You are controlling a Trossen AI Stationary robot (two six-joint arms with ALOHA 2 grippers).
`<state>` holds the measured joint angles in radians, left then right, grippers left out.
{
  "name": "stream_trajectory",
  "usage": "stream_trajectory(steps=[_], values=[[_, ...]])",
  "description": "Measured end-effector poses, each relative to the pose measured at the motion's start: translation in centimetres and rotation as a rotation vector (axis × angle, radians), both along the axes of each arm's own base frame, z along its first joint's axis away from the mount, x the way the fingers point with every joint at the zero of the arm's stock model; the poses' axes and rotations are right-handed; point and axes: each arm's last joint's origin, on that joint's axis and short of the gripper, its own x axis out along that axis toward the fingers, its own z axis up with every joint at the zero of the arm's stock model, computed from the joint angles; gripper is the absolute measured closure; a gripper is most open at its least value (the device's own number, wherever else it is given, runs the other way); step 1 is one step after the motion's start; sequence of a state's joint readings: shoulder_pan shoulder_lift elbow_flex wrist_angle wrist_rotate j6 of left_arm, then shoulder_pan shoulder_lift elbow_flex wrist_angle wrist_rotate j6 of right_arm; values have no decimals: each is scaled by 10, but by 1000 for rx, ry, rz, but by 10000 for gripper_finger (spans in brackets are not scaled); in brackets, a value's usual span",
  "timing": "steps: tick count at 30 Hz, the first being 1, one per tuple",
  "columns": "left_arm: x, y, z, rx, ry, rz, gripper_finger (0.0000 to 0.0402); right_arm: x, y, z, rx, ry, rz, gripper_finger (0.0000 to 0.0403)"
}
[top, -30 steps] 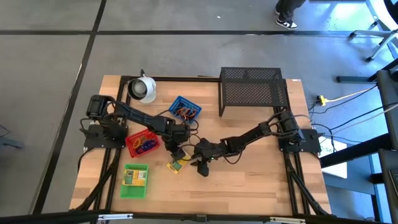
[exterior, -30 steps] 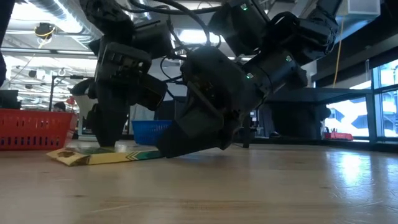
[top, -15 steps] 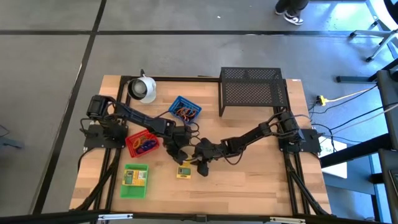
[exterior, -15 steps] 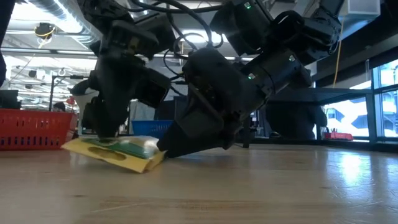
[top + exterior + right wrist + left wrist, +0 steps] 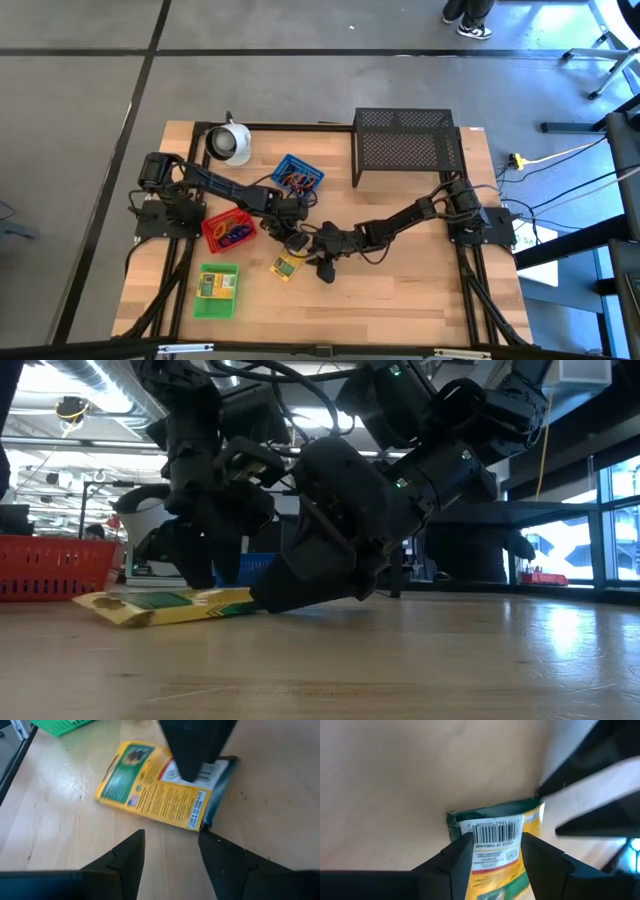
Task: Pick & Place Office Desk Supplies
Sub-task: Put the yellow crayon box into the green bin
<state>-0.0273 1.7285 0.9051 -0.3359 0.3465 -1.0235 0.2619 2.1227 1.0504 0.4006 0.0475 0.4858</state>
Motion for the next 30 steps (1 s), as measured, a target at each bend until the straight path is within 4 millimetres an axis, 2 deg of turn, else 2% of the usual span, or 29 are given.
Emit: stream_trajectory(steps=[4, 8, 10, 13, 17, 25, 27, 30], values=[[-3, 5, 11, -33, -15, -34, 239, -1, 0, 3, 10, 19, 24, 209], [-9, 8, 33, -32, -84, -44, 236, -3, -7, 10, 30, 51, 59, 209], [-15, 3, 45, -29, -110, -67, 236, -4, -11, 14, 67, 67, 61, 209], [-23, -20, 57, 17, -137, -143, 237, -3, -21, 18, 146, 93, 38, 209], [-32, -56, 60, 172, -177, -275, 237, -1, -34, 20, 302, 132, -10, 209], [-56, -123, 44, 447, -217, -604, 237, 1, -41, 23, 394, 140, -33, 209], [-62, -134, 38, 504, -213, -636, 237, 1, -41, 23, 405, 141, -43, 206], [-66, -141, 29, 582, -173, -615, 237, 2, -42, 23, 418, 139, -60, 192]])
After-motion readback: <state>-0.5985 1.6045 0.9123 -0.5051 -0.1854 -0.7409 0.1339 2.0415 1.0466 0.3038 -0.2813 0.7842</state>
